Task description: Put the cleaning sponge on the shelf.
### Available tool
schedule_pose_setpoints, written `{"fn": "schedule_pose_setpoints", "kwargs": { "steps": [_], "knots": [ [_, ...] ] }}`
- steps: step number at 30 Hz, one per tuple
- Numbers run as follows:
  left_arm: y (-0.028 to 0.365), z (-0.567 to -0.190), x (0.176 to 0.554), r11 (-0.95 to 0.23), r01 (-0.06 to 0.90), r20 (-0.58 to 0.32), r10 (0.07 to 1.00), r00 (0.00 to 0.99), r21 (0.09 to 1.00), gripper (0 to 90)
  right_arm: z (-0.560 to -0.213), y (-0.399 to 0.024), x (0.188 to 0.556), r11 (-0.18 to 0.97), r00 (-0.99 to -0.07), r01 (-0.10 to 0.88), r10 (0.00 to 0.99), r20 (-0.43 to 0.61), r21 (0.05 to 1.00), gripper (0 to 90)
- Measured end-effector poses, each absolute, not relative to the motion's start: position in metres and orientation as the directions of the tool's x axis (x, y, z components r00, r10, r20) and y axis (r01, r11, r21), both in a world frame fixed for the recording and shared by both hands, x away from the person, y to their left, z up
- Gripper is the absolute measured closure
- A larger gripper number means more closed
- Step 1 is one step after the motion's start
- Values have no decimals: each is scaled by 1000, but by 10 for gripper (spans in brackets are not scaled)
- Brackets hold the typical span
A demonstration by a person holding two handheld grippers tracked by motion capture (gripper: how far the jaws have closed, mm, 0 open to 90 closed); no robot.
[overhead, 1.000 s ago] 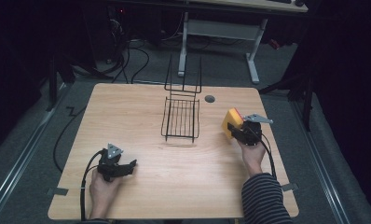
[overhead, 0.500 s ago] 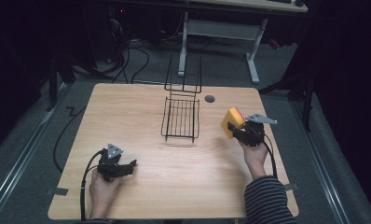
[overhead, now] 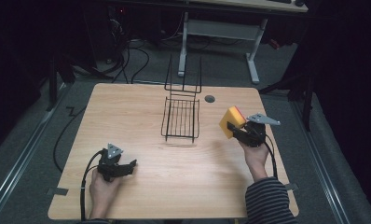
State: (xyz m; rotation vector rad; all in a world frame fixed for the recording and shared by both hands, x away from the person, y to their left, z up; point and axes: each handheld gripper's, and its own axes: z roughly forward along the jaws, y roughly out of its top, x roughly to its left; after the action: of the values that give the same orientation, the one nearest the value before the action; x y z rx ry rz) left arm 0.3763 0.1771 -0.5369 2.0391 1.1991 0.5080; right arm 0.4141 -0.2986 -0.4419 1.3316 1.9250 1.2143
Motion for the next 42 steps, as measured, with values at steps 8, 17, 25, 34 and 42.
{"fn": "schedule_pose_setpoints", "kwargs": {
  "steps": [8,17,25,34,42],
  "knots": [
    [177,-537,376,-319,592,-19,870,493,740,225,-429,-289,411,152,-434,453,899,68,879,604],
    [177,-537,376,-319,592,-19,870,493,740,225,-420,-279,411,169,-464,436,884,60,884,604],
    [177,-537,376,-320,593,-19,870,493,739,225,-415,-270,414,180,-489,432,870,62,884,604],
    [177,-537,376,-321,593,-18,869,494,738,225,-409,-259,418,183,-516,415,854,65,891,604],
    [177,-537,376,-321,593,-18,869,494,738,225,-405,-250,424,189,-526,418,848,67,889,605]
  ]
}}
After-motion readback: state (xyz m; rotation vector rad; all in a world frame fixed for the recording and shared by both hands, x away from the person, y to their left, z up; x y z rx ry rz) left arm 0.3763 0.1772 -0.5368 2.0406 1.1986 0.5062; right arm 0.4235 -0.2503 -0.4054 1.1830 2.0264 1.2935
